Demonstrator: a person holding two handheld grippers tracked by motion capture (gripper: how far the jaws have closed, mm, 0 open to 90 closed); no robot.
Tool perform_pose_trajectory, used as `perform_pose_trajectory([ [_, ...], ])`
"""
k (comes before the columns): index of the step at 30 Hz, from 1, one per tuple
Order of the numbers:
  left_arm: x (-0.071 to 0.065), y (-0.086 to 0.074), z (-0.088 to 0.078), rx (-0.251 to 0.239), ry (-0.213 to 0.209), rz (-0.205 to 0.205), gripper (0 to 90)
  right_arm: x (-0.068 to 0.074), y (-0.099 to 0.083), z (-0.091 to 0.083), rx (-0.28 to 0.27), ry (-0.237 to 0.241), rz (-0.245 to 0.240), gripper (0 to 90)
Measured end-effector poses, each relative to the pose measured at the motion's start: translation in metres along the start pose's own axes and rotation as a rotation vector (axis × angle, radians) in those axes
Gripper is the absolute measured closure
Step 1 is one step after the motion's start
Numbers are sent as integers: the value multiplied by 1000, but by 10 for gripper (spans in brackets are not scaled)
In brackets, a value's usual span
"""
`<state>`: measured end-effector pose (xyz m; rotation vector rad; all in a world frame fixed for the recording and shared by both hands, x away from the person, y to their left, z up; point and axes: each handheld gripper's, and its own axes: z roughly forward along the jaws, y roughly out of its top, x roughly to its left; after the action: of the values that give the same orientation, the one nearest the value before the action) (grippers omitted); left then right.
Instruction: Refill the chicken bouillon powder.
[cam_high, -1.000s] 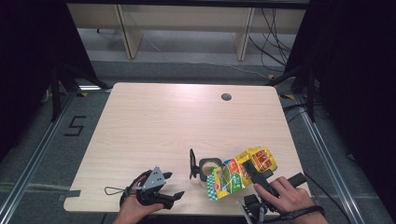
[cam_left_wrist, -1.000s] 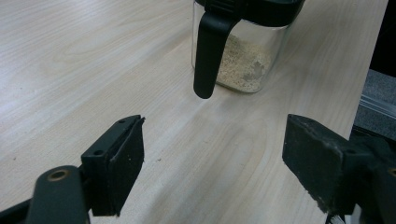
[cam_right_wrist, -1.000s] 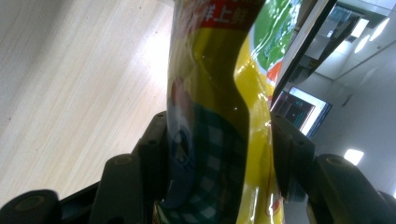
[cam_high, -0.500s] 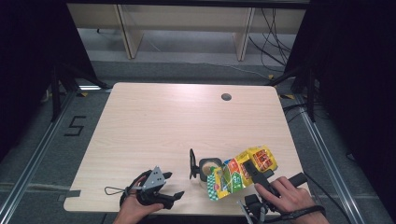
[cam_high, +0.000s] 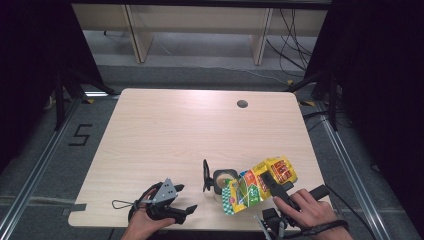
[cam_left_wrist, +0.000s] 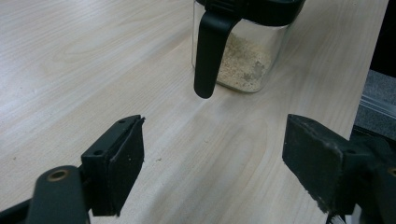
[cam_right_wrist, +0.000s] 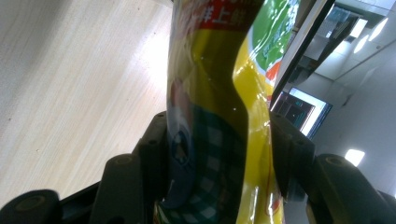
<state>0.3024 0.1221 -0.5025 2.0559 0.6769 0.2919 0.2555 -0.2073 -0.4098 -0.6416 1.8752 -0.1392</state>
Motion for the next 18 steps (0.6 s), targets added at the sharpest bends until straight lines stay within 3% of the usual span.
perform_pose_trajectory([
  [1,0,0,1,-11,-9,-1,205,0,0,0,0,0,0,490],
  [2,-2,0,1,-22,-5,-37,205,1,1,1,-6,2,2,491],
  [3,-2,0,1,-22,-5,-37,205,1,1,1,-6,2,2,491],
  [4,0,0,0,4,4,-4,205,1,1,1,-7,3,3,491],
  [5,0,0,0,2,1,3,205,1,0,2,-11,-6,-9,490],
  [6,-2,0,1,-20,-5,-27,205,0,0,1,-8,0,-11,491],
  [7,-2,0,1,-20,-5,-27,205,0,0,1,-8,0,-11,491],
  [8,0,0,-1,2,1,2,205,0,0,0,-9,-3,-6,491],
  [11,0,0,0,1,1,4,205,0,-1,1,-14,-1,-4,491],
  [12,-1,0,0,-14,-5,-15,205,1,0,1,-7,-1,12,491],
  [15,1,0,-1,3,0,16,205,1,-1,1,-11,7,9,491],
  [16,-2,0,1,-20,-4,-35,205,1,-1,2,-13,6,0,491],
  [17,-2,0,1,-20,-4,-35,205,1,-1,2,-13,6,0,491],
  [18,0,0,0,3,3,-1,205,3,-1,1,5,20,21,492],
])
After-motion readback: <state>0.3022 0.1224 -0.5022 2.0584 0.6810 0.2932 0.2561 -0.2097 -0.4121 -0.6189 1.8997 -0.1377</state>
